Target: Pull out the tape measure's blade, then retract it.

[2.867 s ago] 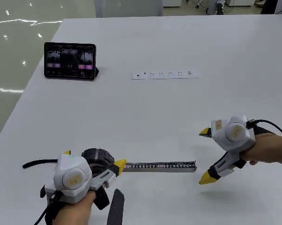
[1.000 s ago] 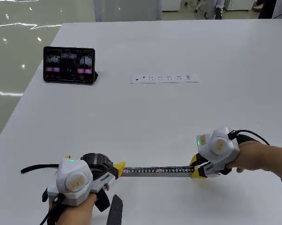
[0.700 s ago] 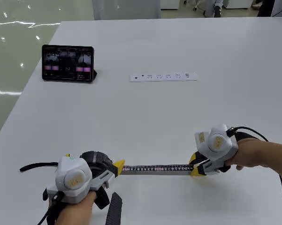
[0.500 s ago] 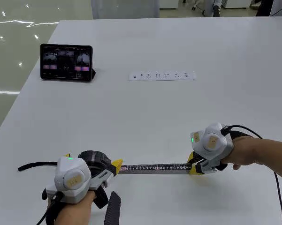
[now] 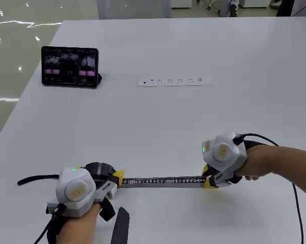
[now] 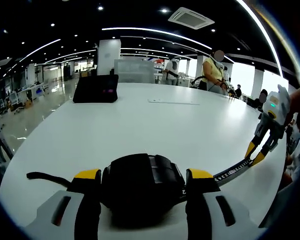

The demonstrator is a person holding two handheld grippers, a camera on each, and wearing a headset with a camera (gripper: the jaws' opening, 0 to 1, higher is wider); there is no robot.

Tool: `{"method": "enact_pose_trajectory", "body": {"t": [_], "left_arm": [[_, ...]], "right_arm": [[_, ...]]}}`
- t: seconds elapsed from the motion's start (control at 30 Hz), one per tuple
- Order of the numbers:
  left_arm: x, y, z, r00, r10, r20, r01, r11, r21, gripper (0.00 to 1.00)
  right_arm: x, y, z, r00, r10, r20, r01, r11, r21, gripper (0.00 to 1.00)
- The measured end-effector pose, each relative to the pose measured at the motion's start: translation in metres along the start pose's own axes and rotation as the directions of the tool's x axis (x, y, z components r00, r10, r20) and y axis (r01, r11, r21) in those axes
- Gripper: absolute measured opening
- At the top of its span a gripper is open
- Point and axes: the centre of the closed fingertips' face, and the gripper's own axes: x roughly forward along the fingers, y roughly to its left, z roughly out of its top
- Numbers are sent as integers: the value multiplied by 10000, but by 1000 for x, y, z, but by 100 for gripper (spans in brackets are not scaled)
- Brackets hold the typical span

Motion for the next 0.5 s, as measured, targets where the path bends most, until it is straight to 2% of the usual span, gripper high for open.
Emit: {"method": "enact_pose_trajectory", "body": {"t": [0.13, 0.23, 0.37, 0.5], "left_arm": [[1, 1, -1, 9999, 25, -122, -24, 10000, 14, 64], [1, 1, -1, 9993, 84, -356, -85, 10000, -28, 64], [2, 2, -3, 9973, 137, -722, -123, 9997, 196, 63], [1, 2, -5, 9959, 112, -903, -83, 9994, 322, 62]], "right_arm": [[0, 0, 0, 10000, -12, -62, 13, 9997, 234, 11], [0, -1, 0, 10000, 45, -11, -45, 9996, 265, 10], [1, -1, 0, 10000, 15, -39, -13, 9990, 436, 9], [1, 0, 0, 10000, -5, -26, 5, 9997, 261, 9]]}}
